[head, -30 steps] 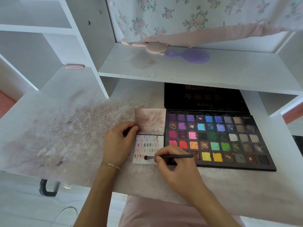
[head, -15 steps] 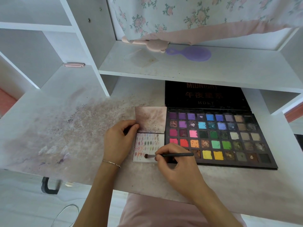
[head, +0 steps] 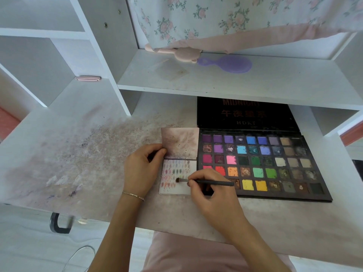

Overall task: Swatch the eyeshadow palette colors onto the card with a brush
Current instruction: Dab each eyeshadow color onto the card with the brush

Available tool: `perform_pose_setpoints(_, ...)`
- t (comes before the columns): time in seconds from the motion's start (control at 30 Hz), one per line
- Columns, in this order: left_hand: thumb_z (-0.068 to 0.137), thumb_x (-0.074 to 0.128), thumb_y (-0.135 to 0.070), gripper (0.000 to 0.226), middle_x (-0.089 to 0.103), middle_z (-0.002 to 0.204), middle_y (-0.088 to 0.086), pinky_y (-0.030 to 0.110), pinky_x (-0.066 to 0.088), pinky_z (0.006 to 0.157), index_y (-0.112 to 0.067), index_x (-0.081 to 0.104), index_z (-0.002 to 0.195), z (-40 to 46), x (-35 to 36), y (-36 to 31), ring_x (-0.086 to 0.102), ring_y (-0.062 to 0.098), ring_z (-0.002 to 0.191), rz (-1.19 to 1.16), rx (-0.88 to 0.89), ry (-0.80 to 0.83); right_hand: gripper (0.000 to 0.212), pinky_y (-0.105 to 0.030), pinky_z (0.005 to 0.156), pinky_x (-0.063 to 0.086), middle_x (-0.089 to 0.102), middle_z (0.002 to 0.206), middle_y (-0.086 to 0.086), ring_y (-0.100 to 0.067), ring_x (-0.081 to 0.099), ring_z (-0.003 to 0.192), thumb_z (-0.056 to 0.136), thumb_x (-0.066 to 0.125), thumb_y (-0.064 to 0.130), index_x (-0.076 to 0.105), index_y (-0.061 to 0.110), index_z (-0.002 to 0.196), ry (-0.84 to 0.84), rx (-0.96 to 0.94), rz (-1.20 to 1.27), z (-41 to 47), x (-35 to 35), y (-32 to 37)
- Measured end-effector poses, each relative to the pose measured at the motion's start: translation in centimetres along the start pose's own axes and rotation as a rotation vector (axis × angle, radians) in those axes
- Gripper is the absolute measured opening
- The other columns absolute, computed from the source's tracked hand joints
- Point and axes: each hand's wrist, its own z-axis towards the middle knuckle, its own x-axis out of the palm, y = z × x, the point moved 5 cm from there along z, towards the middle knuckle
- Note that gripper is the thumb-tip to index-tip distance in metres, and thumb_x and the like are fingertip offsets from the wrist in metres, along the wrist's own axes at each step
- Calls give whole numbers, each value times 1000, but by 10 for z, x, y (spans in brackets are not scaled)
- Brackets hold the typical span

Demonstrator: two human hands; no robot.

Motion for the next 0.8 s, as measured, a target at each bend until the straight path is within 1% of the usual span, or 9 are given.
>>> perform_pose_setpoints(0.1,83,62,-14,11,59,76,-23,11,43,69,-19,72,86,0,0,0,57,-5,74,1,-6,5,15,-11,63,43,60,81,10,-6,56,75,82,55,19,58,34,84,-95,0,140,0,-7,0)
perform_pose_setpoints(0.27,83,62,-14,11,58,76,-23,12,42,69,-18,72,87,0,-1,0,56,-5,74,-2,-21,9,17,-13,69,47,62,89,13,-4,59,84,85,47,26,61,30,94,-186,-45,217,-2,-16,-2)
perform_pose_setpoints(0.37,83,62,-14,12,58,76,-22,13,42,70,-17,72,87,0,-1,-1,56,-4,74,3,-22,9,18,-11,68,46,60,93,13,-3,58,82,86,47,25,59,34,97,-216,-28,203,-6,-25,-6)
perform_pose_setpoints(0.47,83,61,-14,12,59,77,-20,11,40,69,-17,71,88,-1,-1,0,55,-5,74,12,-25,13,27,-10,65,43,59,90,15,-3,56,79,85,50,10,59,33,97,-270,-33,154,-12,-43,-12)
perform_pose_setpoints(0.53,84,61,-14,12,60,79,-18,9,38,68,-16,71,90,0,0,1,53,-7,73,24,-42,9,29,-9,65,43,57,90,13,-3,55,78,83,49,5,58,30,94,-327,-33,114,-16,-59,-16)
perform_pose_setpoints(0.6,84,61,-15,13,61,80,-15,9,37,66,-16,71,92,0,1,2,53,-5,72,30,-72,1,27,-9,65,45,57,89,8,-3,56,78,82,48,7,56,31,90,-389,6,94,-21,-76,-23)
perform_pose_setpoints(0.67,84,60,-16,13,62,81,-12,8,35,64,-16,71,92,0,4,2,52,-1,70,51,-92,-16,25,-9,59,45,58,82,6,-4,57,74,83,49,10,55,34,87,-441,62,73,-26,-93,-33)
perform_pose_setpoints(0.73,85,60,-16,13,61,83,-11,5,31,61,-16,70,93,0,5,0,52,3,71,91,-92,-41,27,-9,53,44,60,73,7,1,57,70,88,51,11,54,38,82,-482,114,32,-33,-108,-42)
perform_pose_setpoints(0.8,85,59,-16,15,61,85,-10,6,30,59,-15,70,95,-1,7,-1,51,6,74,117,-86,-51,21,-5,55,44,60,69,14,8,58,75,88,46,21,53,39,79,-514,159,-27,-39,-122,-49)
